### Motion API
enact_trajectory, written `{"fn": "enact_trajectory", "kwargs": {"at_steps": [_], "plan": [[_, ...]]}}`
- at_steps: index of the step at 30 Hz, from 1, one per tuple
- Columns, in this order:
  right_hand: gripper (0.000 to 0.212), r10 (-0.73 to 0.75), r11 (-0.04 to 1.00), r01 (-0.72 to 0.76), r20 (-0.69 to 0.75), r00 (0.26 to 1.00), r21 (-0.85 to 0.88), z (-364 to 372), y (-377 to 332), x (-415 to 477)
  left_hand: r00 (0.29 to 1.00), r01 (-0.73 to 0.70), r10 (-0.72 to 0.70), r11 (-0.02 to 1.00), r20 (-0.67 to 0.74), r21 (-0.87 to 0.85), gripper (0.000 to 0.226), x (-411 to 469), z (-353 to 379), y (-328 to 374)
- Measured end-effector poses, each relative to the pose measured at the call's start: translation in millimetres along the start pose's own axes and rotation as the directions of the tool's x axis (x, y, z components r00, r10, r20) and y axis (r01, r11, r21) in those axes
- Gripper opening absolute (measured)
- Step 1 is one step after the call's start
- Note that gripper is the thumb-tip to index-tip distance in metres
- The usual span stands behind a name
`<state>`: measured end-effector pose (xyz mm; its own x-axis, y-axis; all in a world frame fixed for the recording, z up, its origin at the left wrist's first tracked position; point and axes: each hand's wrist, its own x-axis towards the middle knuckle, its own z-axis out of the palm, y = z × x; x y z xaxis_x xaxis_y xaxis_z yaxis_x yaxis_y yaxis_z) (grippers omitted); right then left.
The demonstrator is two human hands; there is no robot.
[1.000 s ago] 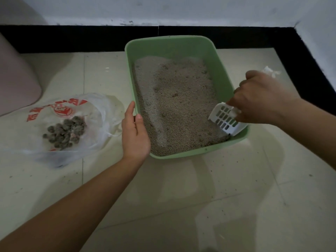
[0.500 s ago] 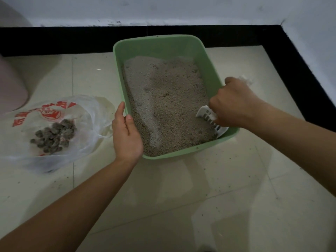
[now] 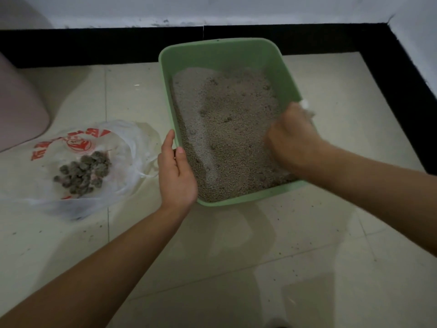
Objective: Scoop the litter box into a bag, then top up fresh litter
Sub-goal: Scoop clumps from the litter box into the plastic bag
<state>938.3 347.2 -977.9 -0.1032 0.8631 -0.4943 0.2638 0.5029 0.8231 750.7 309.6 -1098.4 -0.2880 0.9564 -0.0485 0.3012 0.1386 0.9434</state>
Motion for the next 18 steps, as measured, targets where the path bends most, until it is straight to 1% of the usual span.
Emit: {"fn": "enact_trajectory", "kwargs": {"at_steps": [1, 2, 4, 7, 11, 14, 18], "plan": [[0.023, 0.021, 0.996, -0.019, -0.018, 1.000, 0.085, 5.3, 9.2, 3.1, 1.000, -0.001, 0.001, 1.000, 0.003, -0.003, 0.044, 0.0, 0.0, -0.6], [0.030, 0.036, 0.984, -0.031, -0.026, 0.999, 0.174, 14.6, 22.6, 8.0, 1.000, -0.004, 0.004, 1.000, 0.003, -0.006, 0.045, -0.1, -0.1, -1.0], [0.041, 0.025, 0.945, -0.014, -0.027, 0.999, 0.327, 41.3, 45.1, 15.6, 1.000, -0.003, 0.003, 1.000, 0.006, -0.011, 0.045, -0.5, 0.4, -1.4], [0.044, 0.033, 0.872, 0.003, -0.065, 0.997, 0.490, 75.1, 50.1, 21.2, 1.000, -0.005, 0.005, 1.000, -0.003, -0.025, 0.044, -0.6, 3.2, -2.8], [0.044, 0.022, 0.834, 0.060, -0.142, 0.990, 0.549, 91.2, 49.0, 26.1, 1.000, 0.008, -0.009, 1.000, -0.014, -0.027, 0.044, 0.8, 6.1, -5.9], [0.045, 0.028, 0.765, 0.070, -0.141, 0.990, 0.640, 106.1, 46.6, 26.3, 0.999, 0.011, -0.013, 0.999, -0.032, -0.046, 0.043, -1.1, 5.6, -2.7], [0.046, 0.063, 0.723, 0.083, -0.184, 0.981, 0.686, 117.0, 42.6, 27.7, 0.998, 0.008, -0.009, 1.000, -0.061, -0.022, 0.043, -1.6, 7.8, -0.4]]}}
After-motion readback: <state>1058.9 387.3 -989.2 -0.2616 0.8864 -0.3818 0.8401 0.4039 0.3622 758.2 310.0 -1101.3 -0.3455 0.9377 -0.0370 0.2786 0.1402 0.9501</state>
